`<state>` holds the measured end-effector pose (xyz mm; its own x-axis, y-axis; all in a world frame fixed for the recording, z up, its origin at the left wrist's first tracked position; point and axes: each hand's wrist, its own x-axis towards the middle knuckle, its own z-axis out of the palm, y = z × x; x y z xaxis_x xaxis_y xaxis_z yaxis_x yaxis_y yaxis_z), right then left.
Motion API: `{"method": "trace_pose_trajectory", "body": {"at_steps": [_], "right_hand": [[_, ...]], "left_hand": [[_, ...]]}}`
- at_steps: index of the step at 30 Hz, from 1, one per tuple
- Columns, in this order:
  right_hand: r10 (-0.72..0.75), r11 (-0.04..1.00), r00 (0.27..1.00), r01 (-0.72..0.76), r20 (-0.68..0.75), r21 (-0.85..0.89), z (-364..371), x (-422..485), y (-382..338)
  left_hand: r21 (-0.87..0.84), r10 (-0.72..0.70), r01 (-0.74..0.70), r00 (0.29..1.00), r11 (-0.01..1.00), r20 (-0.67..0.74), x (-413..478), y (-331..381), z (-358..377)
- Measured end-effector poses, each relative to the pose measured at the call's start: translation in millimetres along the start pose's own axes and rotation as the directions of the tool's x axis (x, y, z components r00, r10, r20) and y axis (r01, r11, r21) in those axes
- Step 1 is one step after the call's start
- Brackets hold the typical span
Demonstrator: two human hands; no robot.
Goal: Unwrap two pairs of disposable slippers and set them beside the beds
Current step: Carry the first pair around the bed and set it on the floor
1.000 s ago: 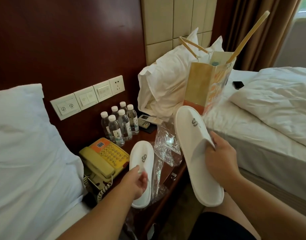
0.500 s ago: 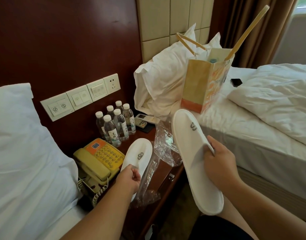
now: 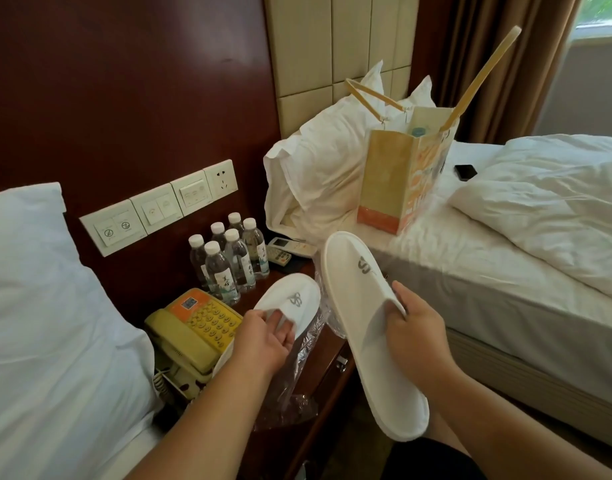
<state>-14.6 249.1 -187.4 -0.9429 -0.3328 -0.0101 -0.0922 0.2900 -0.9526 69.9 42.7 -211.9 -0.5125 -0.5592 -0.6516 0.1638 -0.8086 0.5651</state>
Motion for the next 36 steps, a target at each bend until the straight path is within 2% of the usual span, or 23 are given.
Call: {"method": "trace_pose_trajectory", "body": {"at_steps": [3,7,10,13,16,20,28,36], "right_hand": [[0.026,0.999,1.000,-0.026,0.000,0.036,1.4,-0.5,-3.9],[0.104,0.981,0.995,-0.104,0.010,0.163,-2.8,4.8,-14.6],[0.120,0.941,0.990,-0.137,0.073,0.309,-10.4,8.5,-25.3],[0.033,0.916,0.994,-0.071,0.102,0.395,-17.1,10.5,-33.6],[0.023,0.878,0.995,-0.066,0.095,0.475,-27.2,9.8,-41.1],[0.031,0.828,0.996,-0.071,0.082,0.556,-44.5,10.1,-48.0],[0.028,0.747,0.999,-0.043,0.034,0.663,-64.9,7.9,-56.6],[-0.061,0.730,0.998,0.038,0.010,0.683,-75.5,5.4,-70.1]], "left_hand": [[-0.136,-0.013,0.031,0.991,0.990,0.133,-18.9,8.3,6.5],[-0.249,-0.035,0.127,0.938,0.960,0.345,-51.4,15.1,14.7],[-0.212,-0.007,0.107,0.904,0.972,0.427,-73.8,14.9,26.2],[-0.068,-0.026,0.070,0.864,0.995,0.503,-89.3,10.5,37.8],[0.035,-0.009,-0.010,0.856,0.999,0.517,-98.9,7.3,46.3],[0.054,0.059,-0.102,0.849,0.993,0.526,-108.9,6.6,53.2],[-0.097,0.043,0.021,0.794,0.995,0.606,-127.1,2.6,62.4],[-0.121,0.025,0.073,0.751,0.990,0.660,-141.7,-2.9,74.7]]}}
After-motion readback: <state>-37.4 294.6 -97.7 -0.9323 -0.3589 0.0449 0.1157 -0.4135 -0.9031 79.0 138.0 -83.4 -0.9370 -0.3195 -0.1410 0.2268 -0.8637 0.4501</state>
